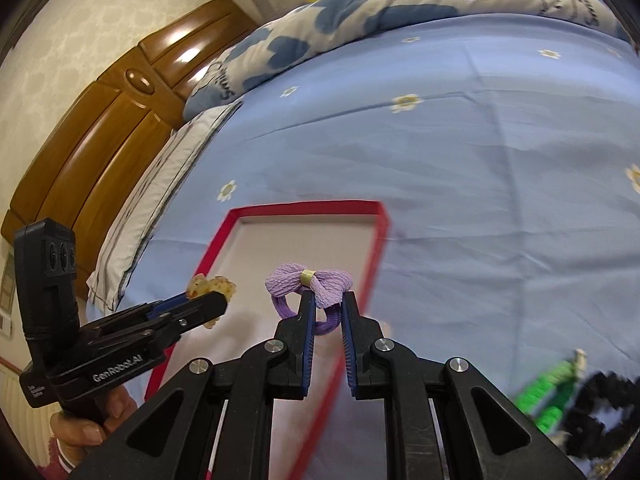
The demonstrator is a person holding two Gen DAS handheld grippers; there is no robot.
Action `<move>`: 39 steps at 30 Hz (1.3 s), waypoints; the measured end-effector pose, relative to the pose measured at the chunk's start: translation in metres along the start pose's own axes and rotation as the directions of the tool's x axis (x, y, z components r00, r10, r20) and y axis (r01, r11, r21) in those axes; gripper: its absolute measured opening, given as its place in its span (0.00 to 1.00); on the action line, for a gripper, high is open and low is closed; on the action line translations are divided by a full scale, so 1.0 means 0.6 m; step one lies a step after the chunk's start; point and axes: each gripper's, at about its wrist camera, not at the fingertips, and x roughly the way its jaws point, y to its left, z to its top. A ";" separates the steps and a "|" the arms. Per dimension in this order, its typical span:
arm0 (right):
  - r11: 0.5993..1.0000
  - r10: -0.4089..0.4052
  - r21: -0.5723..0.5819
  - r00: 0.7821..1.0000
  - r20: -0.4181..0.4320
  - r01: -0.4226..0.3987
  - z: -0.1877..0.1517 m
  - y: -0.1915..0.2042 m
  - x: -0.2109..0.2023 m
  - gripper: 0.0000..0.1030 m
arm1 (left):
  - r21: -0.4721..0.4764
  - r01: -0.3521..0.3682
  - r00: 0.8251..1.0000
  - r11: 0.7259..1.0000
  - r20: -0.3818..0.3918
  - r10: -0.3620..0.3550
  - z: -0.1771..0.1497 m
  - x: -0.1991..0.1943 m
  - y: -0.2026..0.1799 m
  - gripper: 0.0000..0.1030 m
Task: Organize jewelry
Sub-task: 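Carry both items into the red tray and open both tools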
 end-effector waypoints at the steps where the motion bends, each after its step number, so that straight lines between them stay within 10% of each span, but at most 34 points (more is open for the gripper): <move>1: 1.000 -0.001 -0.011 1.000 -0.009 0.000 0.004 0.009 0.011 0.12 | -0.003 -0.008 1.000 1.000 -0.004 0.008 0.002 0.006 0.008 0.25; 24: 0.992 -0.081 -0.105 0.986 -0.143 0.066 0.011 0.043 0.127 0.18 | -0.016 -0.069 0.995 0.997 -0.077 0.068 0.014 0.067 0.053 0.25; 39: 0.994 -0.068 -0.097 0.991 -0.118 0.057 0.013 0.049 0.093 0.30 | -0.026 -0.095 0.995 0.995 -0.038 0.094 0.010 0.029 0.044 0.47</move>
